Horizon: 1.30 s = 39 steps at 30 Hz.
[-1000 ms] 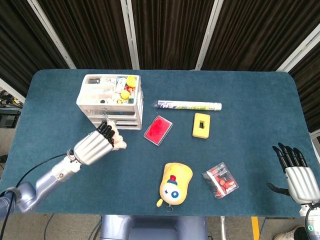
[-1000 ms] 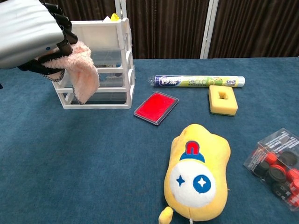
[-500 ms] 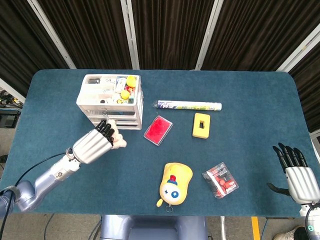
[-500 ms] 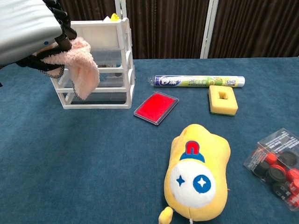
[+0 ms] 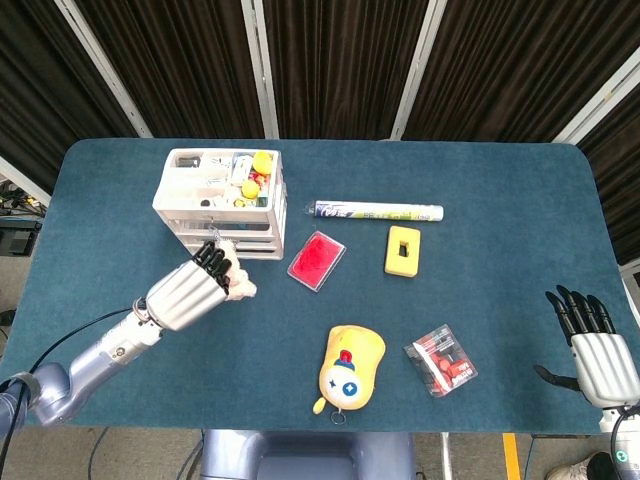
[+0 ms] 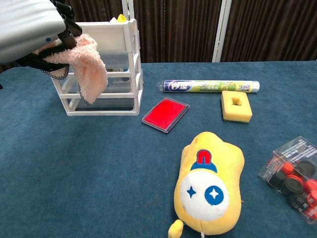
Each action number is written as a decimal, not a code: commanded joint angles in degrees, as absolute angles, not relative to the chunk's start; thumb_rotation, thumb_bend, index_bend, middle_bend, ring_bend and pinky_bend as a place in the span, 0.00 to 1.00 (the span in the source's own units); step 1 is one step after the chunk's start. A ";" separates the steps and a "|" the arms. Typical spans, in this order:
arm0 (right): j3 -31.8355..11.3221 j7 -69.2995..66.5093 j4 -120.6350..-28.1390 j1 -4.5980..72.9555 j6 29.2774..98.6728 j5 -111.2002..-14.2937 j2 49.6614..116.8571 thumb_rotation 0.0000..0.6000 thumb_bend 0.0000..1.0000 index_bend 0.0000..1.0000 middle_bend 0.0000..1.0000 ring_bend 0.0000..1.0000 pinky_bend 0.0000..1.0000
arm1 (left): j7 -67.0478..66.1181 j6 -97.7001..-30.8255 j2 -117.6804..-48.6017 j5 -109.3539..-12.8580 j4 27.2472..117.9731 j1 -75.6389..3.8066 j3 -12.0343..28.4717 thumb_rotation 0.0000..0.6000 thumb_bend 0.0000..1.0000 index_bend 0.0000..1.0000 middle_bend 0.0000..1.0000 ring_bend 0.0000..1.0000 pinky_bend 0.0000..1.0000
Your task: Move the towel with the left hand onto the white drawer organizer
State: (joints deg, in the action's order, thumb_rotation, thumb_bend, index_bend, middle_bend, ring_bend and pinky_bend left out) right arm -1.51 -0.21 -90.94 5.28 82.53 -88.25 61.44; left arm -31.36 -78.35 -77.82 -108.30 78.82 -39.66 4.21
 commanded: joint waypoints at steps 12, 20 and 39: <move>-1.55 -0.06 -90.99 5.26 82.51 -88.10 61.48 1.00 0.01 0.00 0.00 0.00 0.00 | -30.72 -78.14 -78.21 -108.33 77.59 -39.86 4.29 1.00 0.60 0.95 0.65 0.48 0.43; -1.56 -0.14 -90.99 5.24 82.57 -88.11 61.46 1.00 0.01 0.00 0.00 0.00 0.00 | -30.95 -77.64 -78.60 -107.81 77.18 -40.05 4.59 1.00 0.60 0.95 0.65 0.48 0.43; -1.58 -0.13 -91.01 5.19 82.66 -88.11 61.48 1.00 0.01 0.00 0.00 0.00 0.00 | -30.70 -77.13 -80.19 -107.16 74.97 -40.03 4.21 1.00 0.59 0.95 0.65 0.48 0.43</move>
State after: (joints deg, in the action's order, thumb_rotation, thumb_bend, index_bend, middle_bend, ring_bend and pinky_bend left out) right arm -1.58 -0.12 -91.01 5.19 82.66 -88.11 61.48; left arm -30.72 -77.17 -80.11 -107.19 75.04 -39.99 4.22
